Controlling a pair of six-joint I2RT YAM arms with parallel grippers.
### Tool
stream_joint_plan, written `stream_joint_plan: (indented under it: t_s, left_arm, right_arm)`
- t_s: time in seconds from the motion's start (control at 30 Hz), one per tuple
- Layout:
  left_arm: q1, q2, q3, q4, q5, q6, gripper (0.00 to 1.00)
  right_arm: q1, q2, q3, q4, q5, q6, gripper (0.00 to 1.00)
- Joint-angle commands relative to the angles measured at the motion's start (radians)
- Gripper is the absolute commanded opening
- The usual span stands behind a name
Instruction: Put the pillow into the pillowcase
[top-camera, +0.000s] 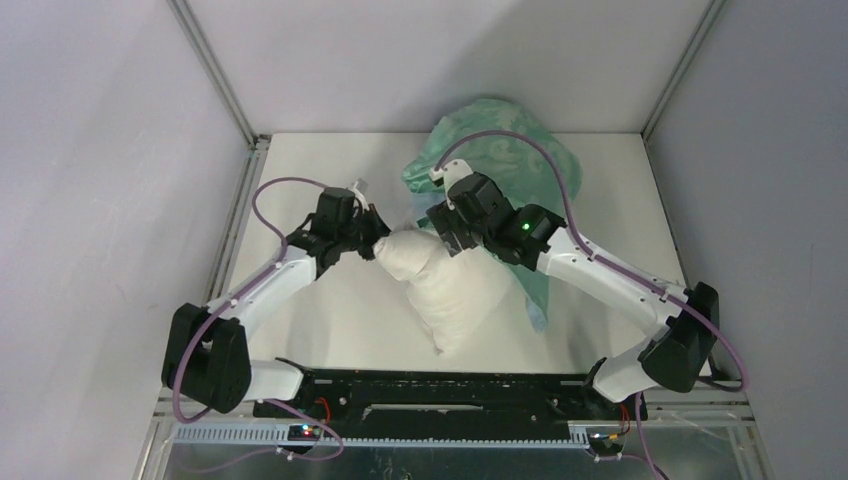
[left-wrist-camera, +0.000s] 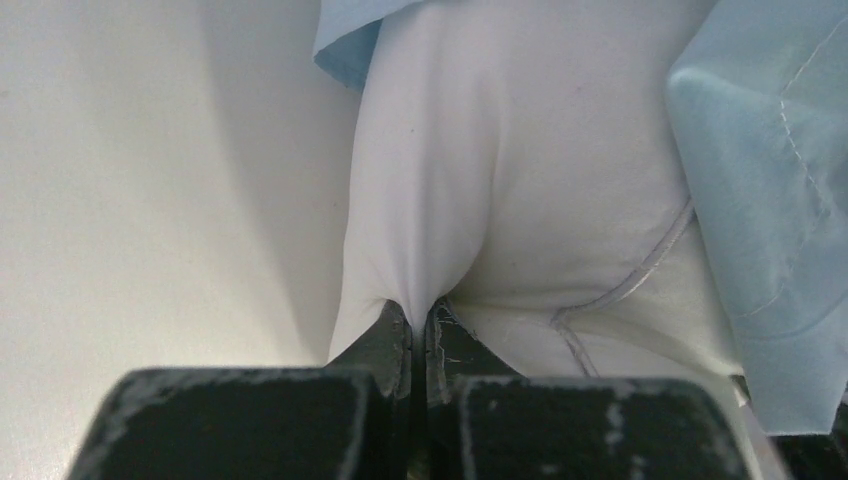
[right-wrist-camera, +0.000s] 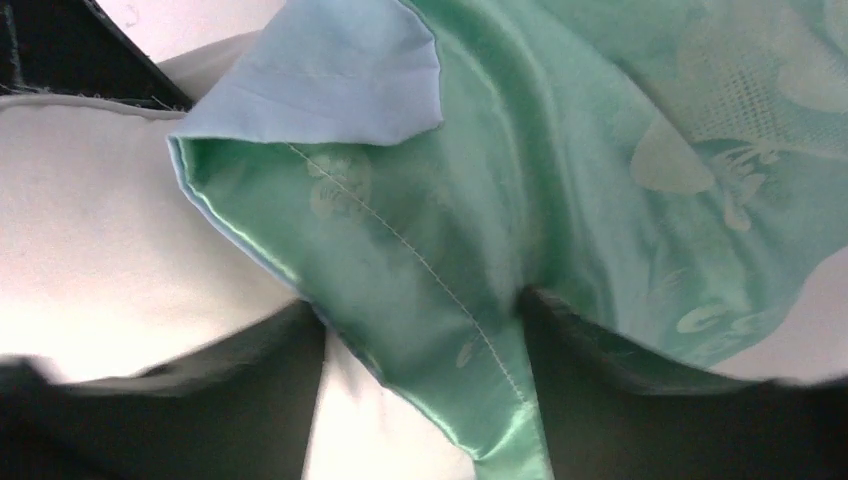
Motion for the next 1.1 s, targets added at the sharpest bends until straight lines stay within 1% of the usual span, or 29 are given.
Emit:
stream_joint_plan:
  t_s: [0.0,0.07,0.1,0.13,0.2,0.27,0.33,0.43,0.53,0.57,0.6,0.67,0.7,0.77,0.8,0.83,0.93,1.07]
  left_arm:
    - [0.013,0.011,-0.012,0.045,-0.040,0.051,0.00]
    - [0.013,0.018,-0.011,0.049,-0.052,0.050,0.00]
    - [0.013,0.028,-0.011,0.057,-0.056,0.047,0.00]
    - [0.013,0.043,-0.008,0.069,-0.059,0.041,0.00]
    - [0.013,0.078,0.005,0.103,-0.065,0.023,0.00]
    - [0.013,0.118,0.032,0.127,-0.067,-0.001,0.00]
    - [0.013,0.157,0.066,0.137,-0.071,-0.021,0.00]
    - [0.013,0.198,0.113,0.150,-0.086,-0.053,0.00]
    - [0.022,0.237,0.164,0.128,-0.112,-0.051,0.00]
    - [0.033,0.251,0.181,0.117,-0.112,-0.047,0.00]
    - [0.052,0.268,0.194,0.110,-0.110,-0.043,0.00]
    - [0.083,0.289,0.217,0.101,-0.094,-0.032,0.00]
    - [0.097,0.296,0.231,0.083,-0.090,-0.020,0.00]
    - [0.122,0.310,0.277,0.033,-0.099,0.011,0.01]
    - [0.132,0.313,0.291,0.016,-0.104,0.026,0.04]
    - [0.141,0.312,0.303,0.000,-0.110,0.037,0.10]
    - [0.168,0.293,0.321,-0.026,-0.121,0.060,0.25]
    - [0.190,0.269,0.366,-0.092,-0.159,0.108,0.52]
  right_arm:
    - [-0.033,0.024,0.033,0.042,0.097,-0.038,0.58]
    - [-0.019,0.050,0.109,-0.004,0.099,-0.008,0.29]
    - [0.000,0.065,0.164,-0.031,0.092,0.013,0.17]
    - [0.032,0.082,0.226,-0.065,0.080,0.040,0.02]
    - [0.116,0.145,0.395,-0.132,0.019,0.105,0.00]
    - [0.206,0.195,0.498,-0.155,-0.052,0.153,0.00]
    - [0.267,0.233,0.541,-0.147,-0.091,0.178,0.00]
    - [0.248,0.264,0.514,-0.108,-0.144,0.212,0.00]
    - [0.159,0.260,0.440,-0.055,-0.210,0.227,0.00]
    - [0.137,0.253,0.420,-0.048,-0.214,0.227,0.05]
    - [0.124,0.241,0.411,-0.059,-0.196,0.227,0.15]
    - [0.120,0.201,0.383,-0.067,-0.138,0.205,0.44]
    - [0.121,0.158,0.346,-0.063,-0.106,0.190,0.61]
    - [0.120,0.096,0.288,-0.063,-0.042,0.160,0.78]
    - [0.119,0.065,0.254,-0.069,-0.008,0.153,0.85]
    - [0.112,0.036,0.218,-0.076,0.023,0.149,0.88]
    - [0.098,-0.063,0.082,-0.071,0.113,0.131,0.94]
    - [0.066,-0.168,-0.107,-0.022,0.086,0.110,0.97]
